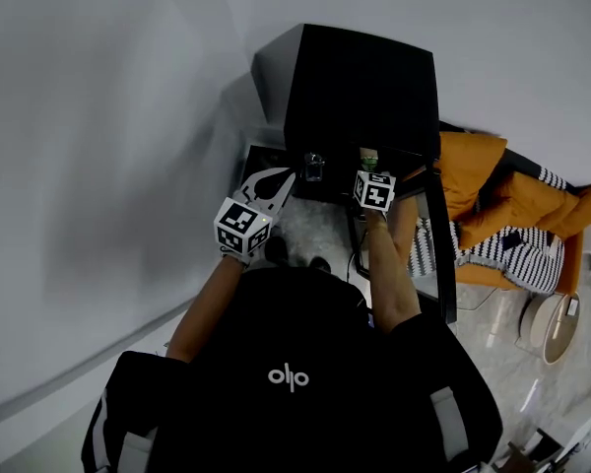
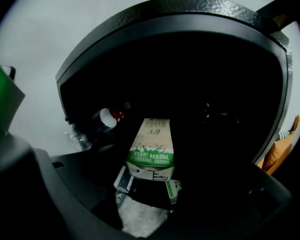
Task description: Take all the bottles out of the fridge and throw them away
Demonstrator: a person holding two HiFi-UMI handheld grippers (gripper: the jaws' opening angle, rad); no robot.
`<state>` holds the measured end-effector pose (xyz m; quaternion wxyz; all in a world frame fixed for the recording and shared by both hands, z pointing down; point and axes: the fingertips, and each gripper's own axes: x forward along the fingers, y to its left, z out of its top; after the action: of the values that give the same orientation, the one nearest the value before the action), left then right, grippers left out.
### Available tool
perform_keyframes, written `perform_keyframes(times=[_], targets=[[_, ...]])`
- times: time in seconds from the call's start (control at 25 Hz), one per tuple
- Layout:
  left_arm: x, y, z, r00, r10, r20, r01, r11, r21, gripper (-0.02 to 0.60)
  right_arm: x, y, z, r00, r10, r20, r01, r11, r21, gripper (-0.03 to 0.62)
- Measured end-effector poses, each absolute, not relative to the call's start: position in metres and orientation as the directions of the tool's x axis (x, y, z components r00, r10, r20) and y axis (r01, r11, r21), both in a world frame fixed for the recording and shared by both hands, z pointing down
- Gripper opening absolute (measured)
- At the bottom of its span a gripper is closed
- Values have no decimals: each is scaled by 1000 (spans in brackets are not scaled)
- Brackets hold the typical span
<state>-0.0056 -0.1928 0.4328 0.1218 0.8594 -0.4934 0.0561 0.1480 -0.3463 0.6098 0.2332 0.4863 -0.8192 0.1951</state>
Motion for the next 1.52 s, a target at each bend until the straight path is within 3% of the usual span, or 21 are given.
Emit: perform_keyframes(times=[0.32,1.52], targets=[[-26,-185,436,489,-842,228,-872,-466,152,5,149,-349,617,-357,-723,592,-903,430,-20,269],[70,-181,439,660,-729,179,-751,-632,192,5,210,-195,518,-383,-765,517,-904,426,-39,267]])
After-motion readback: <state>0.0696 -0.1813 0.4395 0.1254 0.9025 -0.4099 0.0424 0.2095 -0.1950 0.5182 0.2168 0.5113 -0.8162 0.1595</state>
